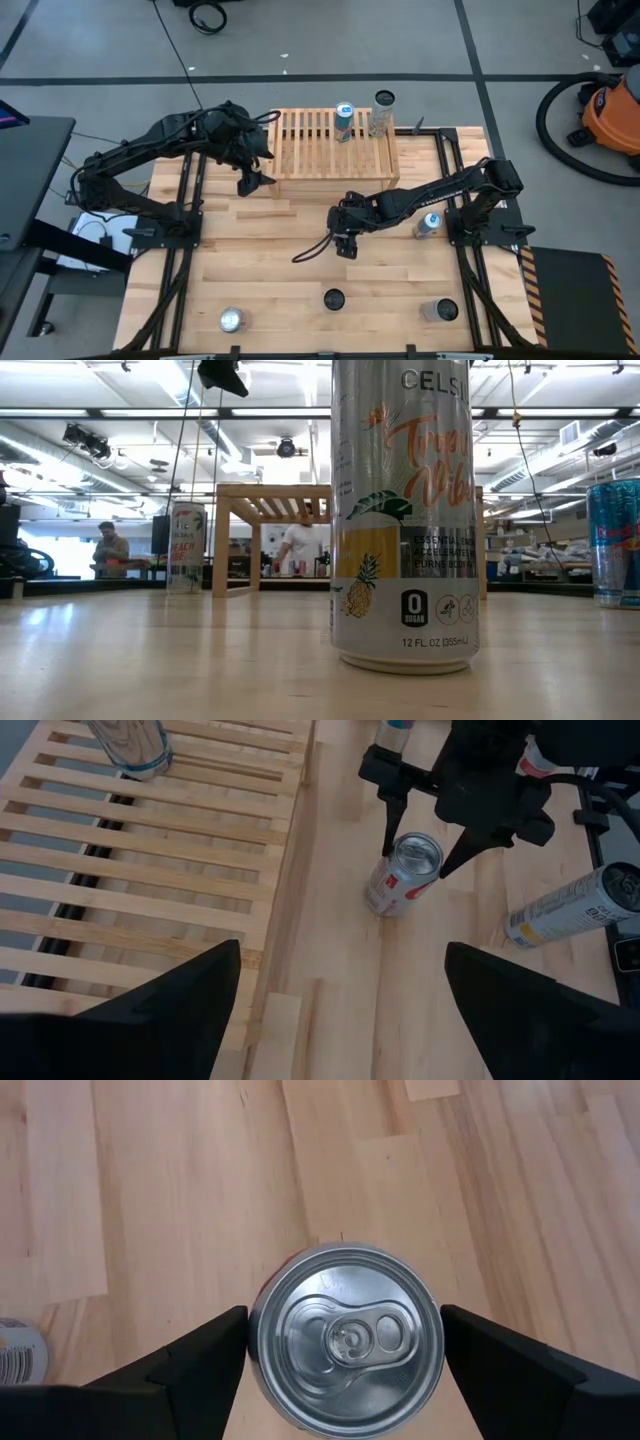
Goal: Place canned beverage on shelf
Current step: Put the right silver soda can on the shelf
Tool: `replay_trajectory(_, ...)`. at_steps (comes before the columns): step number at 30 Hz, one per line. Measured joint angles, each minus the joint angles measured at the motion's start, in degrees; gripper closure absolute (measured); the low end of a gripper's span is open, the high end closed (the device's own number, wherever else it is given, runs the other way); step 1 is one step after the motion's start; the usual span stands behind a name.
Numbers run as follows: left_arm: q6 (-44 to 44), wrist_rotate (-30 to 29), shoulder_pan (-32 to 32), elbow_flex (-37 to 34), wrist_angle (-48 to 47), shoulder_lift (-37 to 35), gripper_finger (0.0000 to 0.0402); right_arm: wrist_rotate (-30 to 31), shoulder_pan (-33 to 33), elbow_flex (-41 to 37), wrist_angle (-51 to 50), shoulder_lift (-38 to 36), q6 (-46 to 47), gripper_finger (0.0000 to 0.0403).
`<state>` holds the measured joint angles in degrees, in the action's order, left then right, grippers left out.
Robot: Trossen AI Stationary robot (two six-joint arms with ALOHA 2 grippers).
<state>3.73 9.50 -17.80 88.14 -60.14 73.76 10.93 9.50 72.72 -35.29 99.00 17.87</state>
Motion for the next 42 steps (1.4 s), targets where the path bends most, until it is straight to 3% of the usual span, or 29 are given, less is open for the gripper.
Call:
replay_trajectory(9,0.0,0.0,0.0,0.0,-0.1,0.0,0.0047,-0.3,-0.2,0.0,-0.1,-0.2,0.5,0.0109)
replay_trajectory(42,-0.1,0.0,0.0,0.0,-0.2,0.0,0.0047,-4.0,-1.9,5.0,-4.5,-0.2,1.5,0.0111)
